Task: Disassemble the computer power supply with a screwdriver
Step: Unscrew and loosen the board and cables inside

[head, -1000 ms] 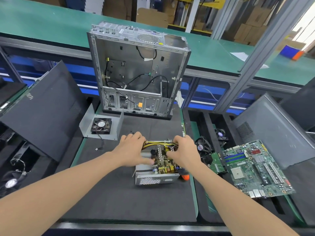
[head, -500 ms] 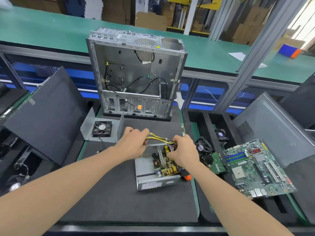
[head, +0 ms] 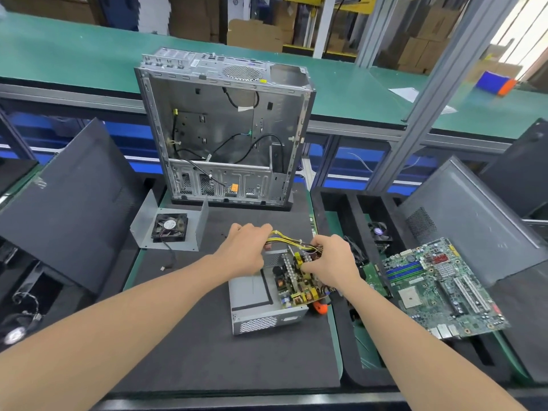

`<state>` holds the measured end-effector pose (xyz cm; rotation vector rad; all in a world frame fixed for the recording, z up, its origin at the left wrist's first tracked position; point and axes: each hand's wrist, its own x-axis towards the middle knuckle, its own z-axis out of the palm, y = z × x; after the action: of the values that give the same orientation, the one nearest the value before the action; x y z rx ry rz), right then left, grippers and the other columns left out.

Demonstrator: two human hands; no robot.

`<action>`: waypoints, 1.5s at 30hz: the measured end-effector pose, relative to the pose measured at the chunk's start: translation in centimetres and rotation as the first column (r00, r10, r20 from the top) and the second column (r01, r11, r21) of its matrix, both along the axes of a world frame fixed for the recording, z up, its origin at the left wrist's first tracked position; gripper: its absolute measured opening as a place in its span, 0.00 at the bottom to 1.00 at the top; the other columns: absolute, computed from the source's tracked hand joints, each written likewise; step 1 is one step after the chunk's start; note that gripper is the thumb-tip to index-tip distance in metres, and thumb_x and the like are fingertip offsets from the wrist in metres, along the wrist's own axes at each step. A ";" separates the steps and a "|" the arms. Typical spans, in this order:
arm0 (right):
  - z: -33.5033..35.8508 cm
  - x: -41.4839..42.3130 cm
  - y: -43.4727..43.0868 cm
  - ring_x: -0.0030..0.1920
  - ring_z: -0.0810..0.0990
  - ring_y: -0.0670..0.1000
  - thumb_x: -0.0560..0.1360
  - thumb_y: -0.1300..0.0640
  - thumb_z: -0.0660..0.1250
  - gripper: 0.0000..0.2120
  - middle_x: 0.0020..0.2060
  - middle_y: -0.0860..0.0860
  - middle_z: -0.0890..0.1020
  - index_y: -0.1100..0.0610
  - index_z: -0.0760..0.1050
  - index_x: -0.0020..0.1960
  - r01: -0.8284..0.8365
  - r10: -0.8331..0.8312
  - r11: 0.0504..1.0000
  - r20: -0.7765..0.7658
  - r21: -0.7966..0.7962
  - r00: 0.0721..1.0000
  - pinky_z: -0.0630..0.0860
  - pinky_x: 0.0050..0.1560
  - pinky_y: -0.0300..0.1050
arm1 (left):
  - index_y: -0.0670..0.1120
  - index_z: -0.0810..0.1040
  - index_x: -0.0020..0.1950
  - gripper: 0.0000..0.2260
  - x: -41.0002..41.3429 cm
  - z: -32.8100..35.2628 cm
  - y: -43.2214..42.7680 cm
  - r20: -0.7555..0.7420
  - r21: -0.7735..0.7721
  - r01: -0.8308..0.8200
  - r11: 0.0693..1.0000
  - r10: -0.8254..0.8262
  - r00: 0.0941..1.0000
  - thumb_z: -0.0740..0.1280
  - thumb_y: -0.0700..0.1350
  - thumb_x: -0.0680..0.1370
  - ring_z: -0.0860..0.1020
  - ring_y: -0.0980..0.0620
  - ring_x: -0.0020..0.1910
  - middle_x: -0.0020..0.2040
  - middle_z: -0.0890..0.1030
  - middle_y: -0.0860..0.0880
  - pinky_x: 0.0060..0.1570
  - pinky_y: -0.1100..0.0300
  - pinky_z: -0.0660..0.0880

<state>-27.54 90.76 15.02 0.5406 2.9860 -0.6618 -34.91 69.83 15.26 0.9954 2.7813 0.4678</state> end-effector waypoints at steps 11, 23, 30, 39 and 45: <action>4.8 -1.0 3.2 0.41 0.80 0.56 0.66 0.50 0.79 0.19 0.51 0.51 0.74 0.49 0.79 0.54 0.027 -0.025 0.998 -0.044 0.050 0.999 0.77 0.41 0.47 | 0.52 0.72 0.47 0.17 -1.4 3.6 1.7 0.122 0.274 0.048 0.960 -0.084 0.989 0.60 0.29 0.74 0.72 0.53 0.46 0.49 0.70 0.53 0.43 0.55 0.66; 4.8 -9.5 1.0 0.45 0.74 0.52 0.69 0.50 0.80 0.21 0.52 0.52 0.75 0.51 0.79 0.59 0.128 -0.144 0.989 -0.268 -0.076 0.953 0.68 0.41 0.43 | 0.44 0.73 0.49 0.07 -7.5 5.4 0.8 -0.061 0.367 -0.079 0.927 0.109 0.992 0.71 0.40 0.81 0.72 0.47 0.41 0.40 0.75 0.49 0.41 0.52 0.66; 1.0 -13.5 -1.7 0.44 0.77 0.55 0.67 0.50 0.79 0.16 0.52 0.53 0.74 0.50 0.78 0.51 0.151 -0.187 0.969 -0.179 -0.197 0.966 0.74 0.43 0.48 | 0.48 0.71 0.49 0.11 -9.7 2.5 -1.2 0.040 0.240 -0.252 0.938 0.249 0.968 0.72 0.47 0.81 0.79 0.42 0.39 0.39 0.80 0.47 0.42 0.50 0.77; -2.8 -16.2 -4.1 0.46 0.83 0.58 0.68 0.52 0.80 0.17 0.52 0.56 0.81 0.53 0.79 0.54 0.156 -0.182 0.938 -0.054 -0.309 0.982 0.83 0.49 0.54 | 0.43 0.74 0.52 0.06 -12.3 0.8 -2.2 0.166 0.254 -0.296 0.921 0.260 0.951 0.71 0.39 0.81 0.76 0.44 0.39 0.40 0.79 0.45 0.39 0.54 0.70; -3.9 -17.1 -4.1 0.47 0.81 0.56 0.67 0.53 0.80 0.17 0.52 0.56 0.80 0.53 0.79 0.52 0.158 -0.181 0.935 -0.046 -0.317 0.982 0.82 0.48 0.52 | 0.45 0.76 0.50 0.07 -14.0 0.2 -2.3 0.096 0.196 -0.233 0.952 0.218 0.971 0.66 0.32 0.82 0.72 0.46 0.43 0.41 0.72 0.50 0.39 0.55 0.66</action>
<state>-44.67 86.62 11.12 0.7689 2.8340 -1.1665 -48.89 67.58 15.43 0.6785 2.8356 0.8210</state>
